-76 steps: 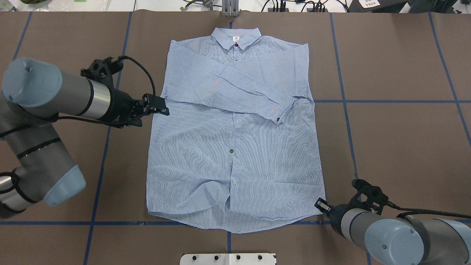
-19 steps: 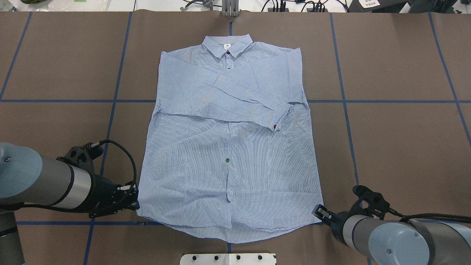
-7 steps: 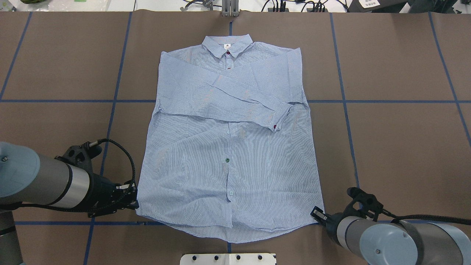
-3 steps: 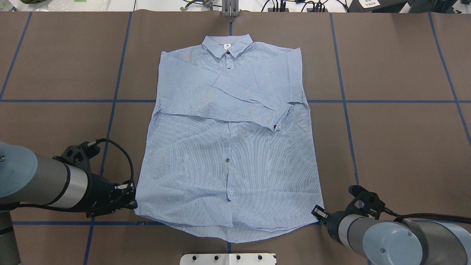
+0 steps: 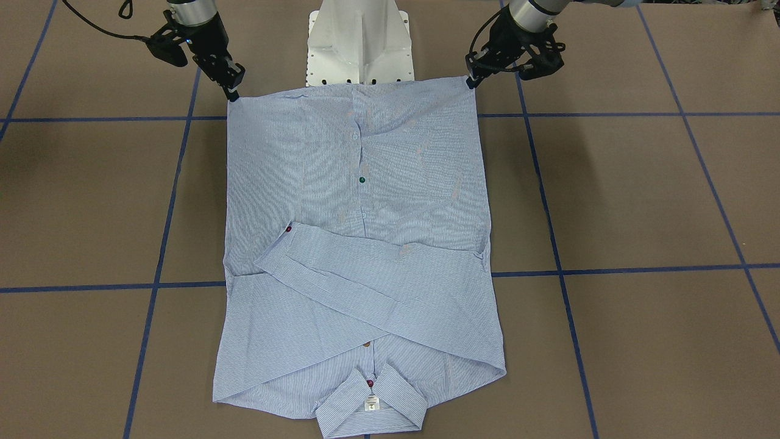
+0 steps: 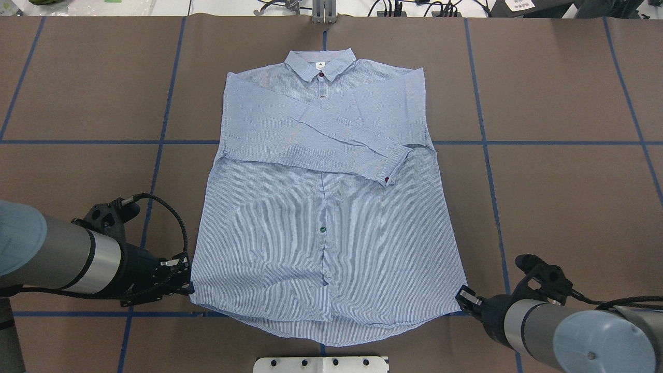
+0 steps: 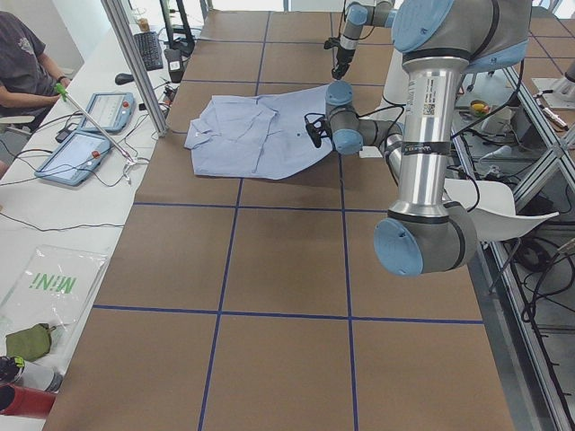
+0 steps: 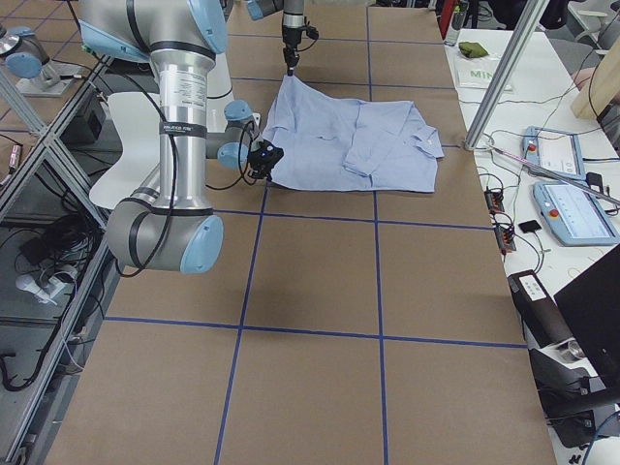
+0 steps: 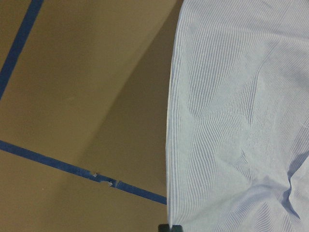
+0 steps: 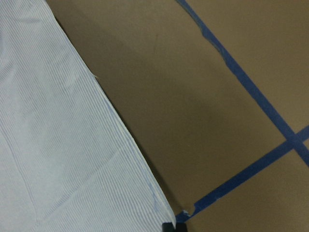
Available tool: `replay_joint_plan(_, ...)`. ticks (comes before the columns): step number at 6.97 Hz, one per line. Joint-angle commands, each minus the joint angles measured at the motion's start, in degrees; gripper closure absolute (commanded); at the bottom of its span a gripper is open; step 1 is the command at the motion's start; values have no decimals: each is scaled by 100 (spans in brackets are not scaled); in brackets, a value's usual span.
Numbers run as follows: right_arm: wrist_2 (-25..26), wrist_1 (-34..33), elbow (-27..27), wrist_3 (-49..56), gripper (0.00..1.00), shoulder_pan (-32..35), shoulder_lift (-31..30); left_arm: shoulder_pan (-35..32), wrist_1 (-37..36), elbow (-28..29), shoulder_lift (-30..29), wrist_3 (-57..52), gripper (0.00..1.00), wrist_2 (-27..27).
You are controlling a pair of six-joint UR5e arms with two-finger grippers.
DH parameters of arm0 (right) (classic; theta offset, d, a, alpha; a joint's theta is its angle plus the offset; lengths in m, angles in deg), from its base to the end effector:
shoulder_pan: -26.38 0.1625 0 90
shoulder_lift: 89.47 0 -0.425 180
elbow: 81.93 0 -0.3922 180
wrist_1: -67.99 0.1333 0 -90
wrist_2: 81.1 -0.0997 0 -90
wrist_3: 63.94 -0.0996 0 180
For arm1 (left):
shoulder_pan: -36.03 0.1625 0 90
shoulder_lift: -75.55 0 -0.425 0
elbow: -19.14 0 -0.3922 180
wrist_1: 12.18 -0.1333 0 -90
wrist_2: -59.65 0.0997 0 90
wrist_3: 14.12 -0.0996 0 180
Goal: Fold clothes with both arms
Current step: 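Lift the hem with both grippers and carry it toward the collar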
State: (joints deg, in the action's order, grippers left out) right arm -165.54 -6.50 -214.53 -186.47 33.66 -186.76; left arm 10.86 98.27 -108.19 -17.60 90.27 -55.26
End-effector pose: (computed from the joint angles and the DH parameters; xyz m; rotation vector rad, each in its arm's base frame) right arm -0.3846 -0.1932 0.3427 -0.1076 -0.9040 0.6904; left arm 0.3676 -0.2737 0.2890 -0.2941 1.0832 -0.3861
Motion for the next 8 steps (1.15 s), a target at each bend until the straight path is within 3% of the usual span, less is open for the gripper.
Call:
replay_joint_plan(1, -1242, -206, -257, 298, 100, 1418, 278, -766, -93, 145, -307, -50, 100, -319)
replay_joint_plan(3, -2248, -241, 205, 1123, 100, 2694, 866, -1663, -146, 853, -1139, -111, 100, -812)
replay_joint_plan(4, -2574, -538, 783, 1309, 100, 3153, 1592, -1963, -146, 1363, -1562, -111, 100, -813)
replay_joint_plan(6, -2595, -1721, 1594, 2019, 100, 3656, 3043, -2517, -77, 2295, -2143, -146, 100, -831)
replay_joint_plan(8, -2673, -1815, 2323, 2461, 100, 4158, 3565, -2940, -24, 3078, -2531, -602, 100, -822)
